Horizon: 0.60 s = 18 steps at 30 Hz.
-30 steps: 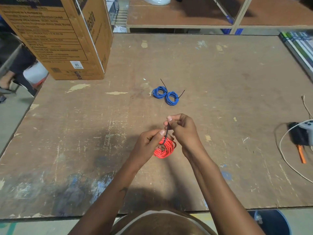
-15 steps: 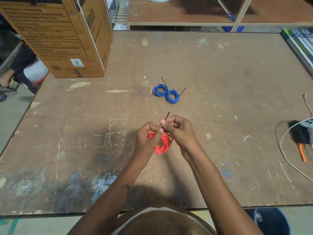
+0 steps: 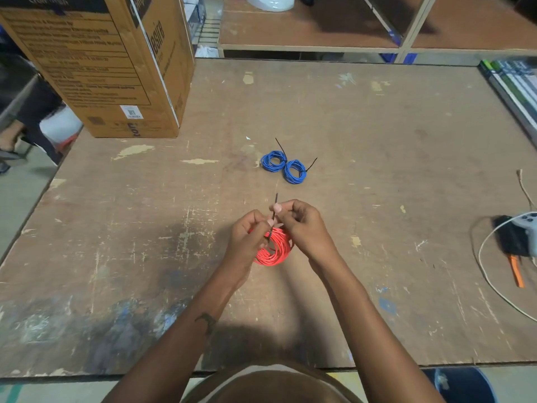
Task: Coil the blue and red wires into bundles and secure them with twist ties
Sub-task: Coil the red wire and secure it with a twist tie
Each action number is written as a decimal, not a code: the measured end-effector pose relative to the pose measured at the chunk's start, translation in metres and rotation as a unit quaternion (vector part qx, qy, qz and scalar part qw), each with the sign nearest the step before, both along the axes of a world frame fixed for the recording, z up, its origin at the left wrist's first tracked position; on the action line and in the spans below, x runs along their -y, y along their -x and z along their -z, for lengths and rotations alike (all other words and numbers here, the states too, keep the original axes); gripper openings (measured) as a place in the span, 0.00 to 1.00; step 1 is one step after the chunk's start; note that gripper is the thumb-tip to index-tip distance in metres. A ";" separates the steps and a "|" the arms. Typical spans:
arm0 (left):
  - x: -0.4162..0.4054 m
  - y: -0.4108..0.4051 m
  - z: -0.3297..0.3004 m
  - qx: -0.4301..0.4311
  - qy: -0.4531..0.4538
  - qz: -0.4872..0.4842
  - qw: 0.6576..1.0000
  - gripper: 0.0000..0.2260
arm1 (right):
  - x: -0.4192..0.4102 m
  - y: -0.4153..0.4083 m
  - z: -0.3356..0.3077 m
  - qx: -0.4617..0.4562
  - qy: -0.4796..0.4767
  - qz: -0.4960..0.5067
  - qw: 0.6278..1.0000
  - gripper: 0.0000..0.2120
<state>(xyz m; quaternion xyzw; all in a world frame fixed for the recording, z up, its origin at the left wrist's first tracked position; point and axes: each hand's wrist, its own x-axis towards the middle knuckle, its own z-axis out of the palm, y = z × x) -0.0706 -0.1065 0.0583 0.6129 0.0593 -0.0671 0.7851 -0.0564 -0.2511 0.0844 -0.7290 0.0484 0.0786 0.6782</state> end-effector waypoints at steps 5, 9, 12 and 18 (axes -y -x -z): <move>-0.002 -0.015 0.008 -0.041 0.017 -0.008 0.999 0.11 | 0.019 -0.004 0.005 -0.038 -0.023 -0.109 0.993 0.10; -0.004 -0.033 0.012 -0.009 -0.050 0.027 0.998 0.12 | 0.034 -0.017 0.000 -0.050 -0.066 -0.161 0.984 0.12; -0.005 -0.052 0.014 0.086 -0.166 0.032 0.982 0.20 | 0.038 -0.037 -0.006 -0.028 -0.015 -0.165 0.986 0.11; -0.001 -0.108 0.025 0.176 -0.322 -0.067 0.928 0.14 | 0.022 -0.087 0.000 0.110 0.204 -0.116 0.966 0.06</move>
